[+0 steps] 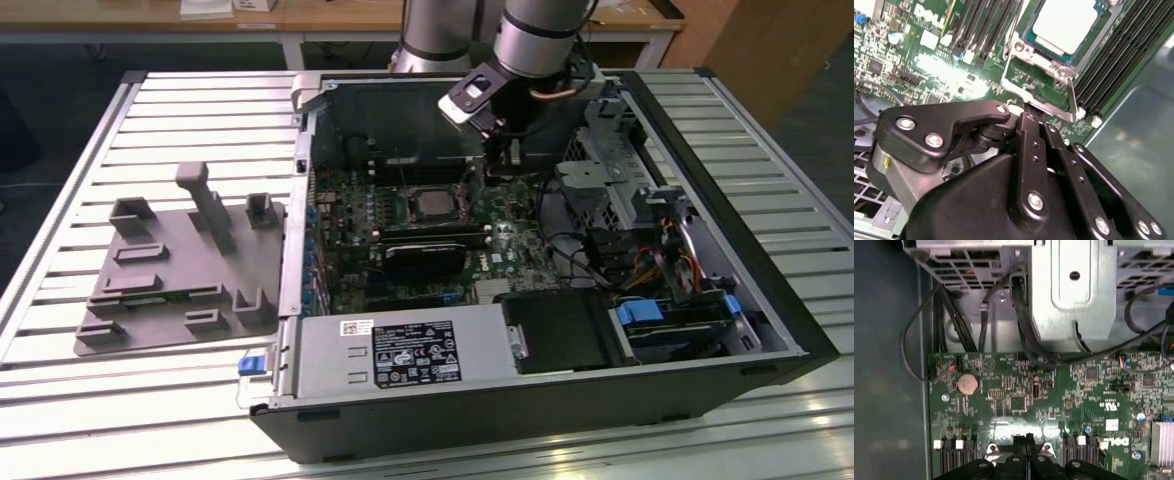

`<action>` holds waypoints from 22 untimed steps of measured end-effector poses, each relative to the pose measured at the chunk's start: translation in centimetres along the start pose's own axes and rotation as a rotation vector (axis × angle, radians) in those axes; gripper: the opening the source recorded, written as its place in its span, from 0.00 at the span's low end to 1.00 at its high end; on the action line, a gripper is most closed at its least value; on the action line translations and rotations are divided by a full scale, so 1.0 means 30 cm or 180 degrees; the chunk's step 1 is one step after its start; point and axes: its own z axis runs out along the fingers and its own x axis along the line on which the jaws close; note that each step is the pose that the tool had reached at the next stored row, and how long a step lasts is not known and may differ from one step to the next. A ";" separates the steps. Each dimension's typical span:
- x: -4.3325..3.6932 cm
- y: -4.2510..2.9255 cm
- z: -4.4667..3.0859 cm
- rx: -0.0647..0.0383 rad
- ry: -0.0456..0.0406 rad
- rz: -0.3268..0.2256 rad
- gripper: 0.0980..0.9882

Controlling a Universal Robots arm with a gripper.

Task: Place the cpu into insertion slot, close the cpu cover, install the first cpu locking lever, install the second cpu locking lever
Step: 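Close the cpu cover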

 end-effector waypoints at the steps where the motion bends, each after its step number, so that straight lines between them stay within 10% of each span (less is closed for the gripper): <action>1: 0.000 -0.010 0.001 -0.0017 0.0000 0.0000 0.00; 17: -0.004 -0.129 0.009 -0.0218 0.0006 0.0001 0.00; 22: -0.005 -0.168 0.013 -0.0401 0.0012 0.0001 0.00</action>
